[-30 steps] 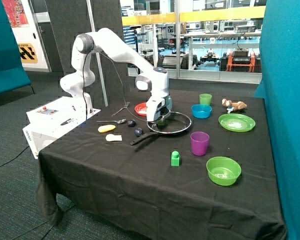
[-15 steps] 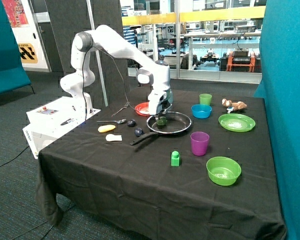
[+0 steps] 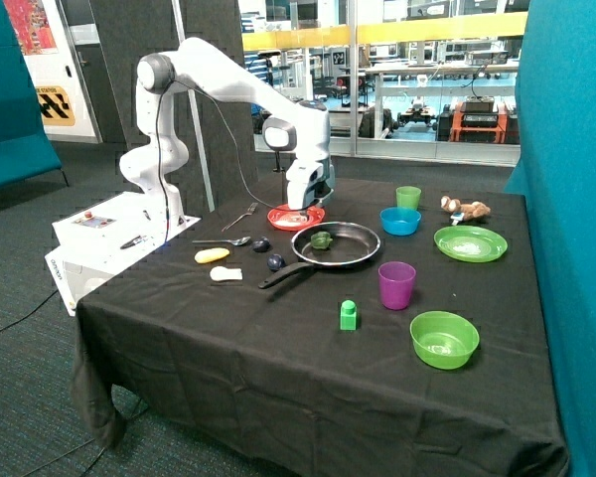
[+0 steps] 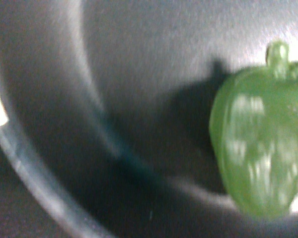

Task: Cook the capsicum and place it on a plate

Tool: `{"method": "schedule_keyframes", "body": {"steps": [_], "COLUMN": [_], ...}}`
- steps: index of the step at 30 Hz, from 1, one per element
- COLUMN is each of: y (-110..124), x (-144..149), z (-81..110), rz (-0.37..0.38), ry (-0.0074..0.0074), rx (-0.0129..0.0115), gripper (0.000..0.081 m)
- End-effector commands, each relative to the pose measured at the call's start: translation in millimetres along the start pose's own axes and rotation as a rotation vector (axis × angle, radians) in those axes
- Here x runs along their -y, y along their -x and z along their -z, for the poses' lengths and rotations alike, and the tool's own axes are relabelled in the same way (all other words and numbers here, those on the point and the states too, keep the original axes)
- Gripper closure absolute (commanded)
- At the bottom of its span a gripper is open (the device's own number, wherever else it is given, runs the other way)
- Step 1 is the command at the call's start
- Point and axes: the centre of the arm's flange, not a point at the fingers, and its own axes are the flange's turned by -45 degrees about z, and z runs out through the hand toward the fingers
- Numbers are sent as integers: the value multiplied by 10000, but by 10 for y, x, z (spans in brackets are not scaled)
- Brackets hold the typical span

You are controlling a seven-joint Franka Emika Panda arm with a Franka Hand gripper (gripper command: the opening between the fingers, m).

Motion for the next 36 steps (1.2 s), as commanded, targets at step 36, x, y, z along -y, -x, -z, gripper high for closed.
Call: {"method": "schedule_keyframes", "body": {"steps": [36], "y": [1300], "x": [-55], "z": [285], "rz": [538], "ry": [14], "rx": [-41], "gripper": [267]}}
